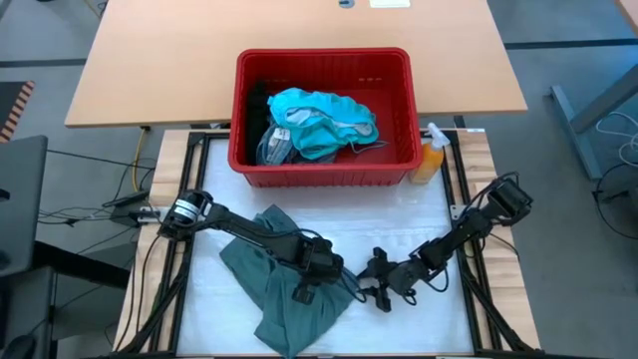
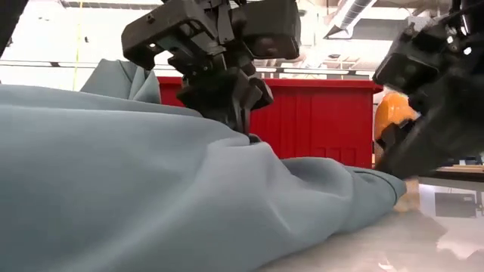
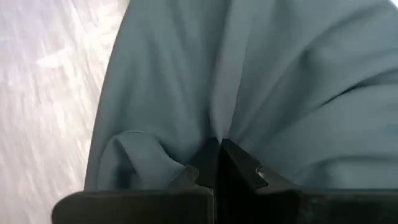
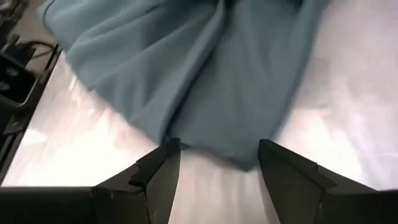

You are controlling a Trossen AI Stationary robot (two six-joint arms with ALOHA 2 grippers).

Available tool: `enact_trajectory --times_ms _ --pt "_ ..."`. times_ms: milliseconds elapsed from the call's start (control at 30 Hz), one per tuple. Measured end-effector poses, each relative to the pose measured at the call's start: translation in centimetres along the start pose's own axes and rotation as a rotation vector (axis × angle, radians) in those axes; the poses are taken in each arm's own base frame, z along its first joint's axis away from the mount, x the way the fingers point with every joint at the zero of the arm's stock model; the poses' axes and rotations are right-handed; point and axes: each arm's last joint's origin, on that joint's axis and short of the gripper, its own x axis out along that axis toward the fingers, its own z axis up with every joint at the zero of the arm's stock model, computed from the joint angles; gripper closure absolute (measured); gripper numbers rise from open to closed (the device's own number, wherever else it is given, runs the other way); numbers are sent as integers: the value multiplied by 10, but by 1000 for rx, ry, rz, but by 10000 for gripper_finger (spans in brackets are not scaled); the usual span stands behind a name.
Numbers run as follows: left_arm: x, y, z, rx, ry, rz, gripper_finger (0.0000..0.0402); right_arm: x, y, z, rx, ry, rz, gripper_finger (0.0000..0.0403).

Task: Fold Laundry from Bin
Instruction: Fold the light blue pants

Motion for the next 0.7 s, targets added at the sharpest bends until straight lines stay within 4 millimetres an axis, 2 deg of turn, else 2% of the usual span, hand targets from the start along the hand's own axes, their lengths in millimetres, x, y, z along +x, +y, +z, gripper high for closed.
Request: enact_trajectory --times_ms 167,300,433,700 --pt "0 2 3 8 -26 40 401 -8 9 10 8 -69 38 159" --pt "0 7 3 4 -34 59 401 -6 7 -1 88 -86 -66 159" --pt "0 7 5 4 -51 62 401 5 -3 -10 165 -84 -137 159" --pt "0 7 4 0 -46 62 401 17 7 -10 126 -112 82 159"
